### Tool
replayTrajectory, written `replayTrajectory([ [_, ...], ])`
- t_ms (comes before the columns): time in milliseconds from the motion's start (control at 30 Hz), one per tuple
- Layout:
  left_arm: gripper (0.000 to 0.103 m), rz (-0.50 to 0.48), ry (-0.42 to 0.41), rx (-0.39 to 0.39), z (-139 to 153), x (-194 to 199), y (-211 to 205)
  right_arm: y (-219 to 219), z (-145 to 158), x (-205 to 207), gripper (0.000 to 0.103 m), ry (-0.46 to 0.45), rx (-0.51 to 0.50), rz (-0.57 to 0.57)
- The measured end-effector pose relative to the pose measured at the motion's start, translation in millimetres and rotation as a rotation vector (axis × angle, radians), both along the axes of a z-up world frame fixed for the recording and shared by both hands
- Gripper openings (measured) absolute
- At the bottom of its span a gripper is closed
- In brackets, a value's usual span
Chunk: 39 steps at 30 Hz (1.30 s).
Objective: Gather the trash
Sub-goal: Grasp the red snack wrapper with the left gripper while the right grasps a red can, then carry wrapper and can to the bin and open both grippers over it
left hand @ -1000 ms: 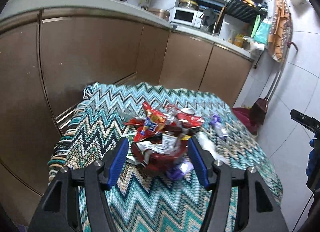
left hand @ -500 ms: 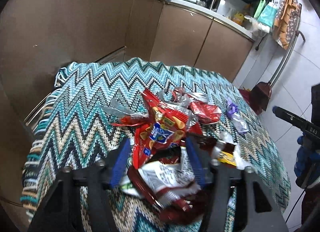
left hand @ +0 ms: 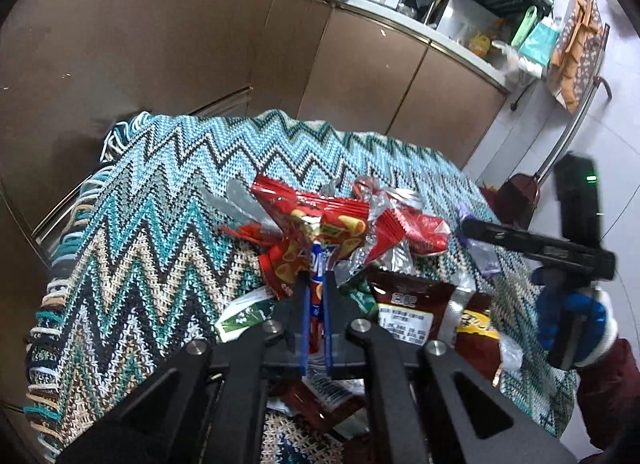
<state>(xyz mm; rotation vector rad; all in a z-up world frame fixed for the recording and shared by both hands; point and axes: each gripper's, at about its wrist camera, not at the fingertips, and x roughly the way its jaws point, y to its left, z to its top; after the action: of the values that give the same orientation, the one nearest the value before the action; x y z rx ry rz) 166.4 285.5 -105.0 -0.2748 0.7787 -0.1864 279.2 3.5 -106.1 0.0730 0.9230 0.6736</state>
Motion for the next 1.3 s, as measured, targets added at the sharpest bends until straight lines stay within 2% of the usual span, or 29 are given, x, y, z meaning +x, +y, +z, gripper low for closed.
replayTrajectory([
  [267, 0.005, -0.006, -0.042, -0.028, 9, -6, -1, 2, -19, 24, 0.067, 0.129, 0.107, -0.018],
  [467, 0.005, 0.001, -0.07, -0.049, 17, -12, -1, 12, -28, 34, 0.068, 0.16, 0.088, -0.002],
  [500, 0.005, 0.002, -0.074, -0.053, 18, -13, 0, 16, -30, 35, 0.064, 0.161, 0.083, 0.001],
  [633, 0.005, 0.009, -0.086, -0.054, 23, -18, 0, 20, -32, 41, 0.024, 0.18, 0.111, 0.013],
  [800, 0.005, 0.018, -0.109, -0.057, 32, -27, 2, 17, -20, 30, 0.017, 0.127, 0.162, 0.036],
  [1000, 0.005, 0.032, -0.145, -0.052, 51, -44, 3, 11, 16, 2, 0.016, 0.021, 0.18, 0.039],
  [1300, 0.005, 0.032, -0.212, -0.048, 89, -81, -8, -28, 70, -45, 0.016, -0.081, 0.221, -0.008],
])
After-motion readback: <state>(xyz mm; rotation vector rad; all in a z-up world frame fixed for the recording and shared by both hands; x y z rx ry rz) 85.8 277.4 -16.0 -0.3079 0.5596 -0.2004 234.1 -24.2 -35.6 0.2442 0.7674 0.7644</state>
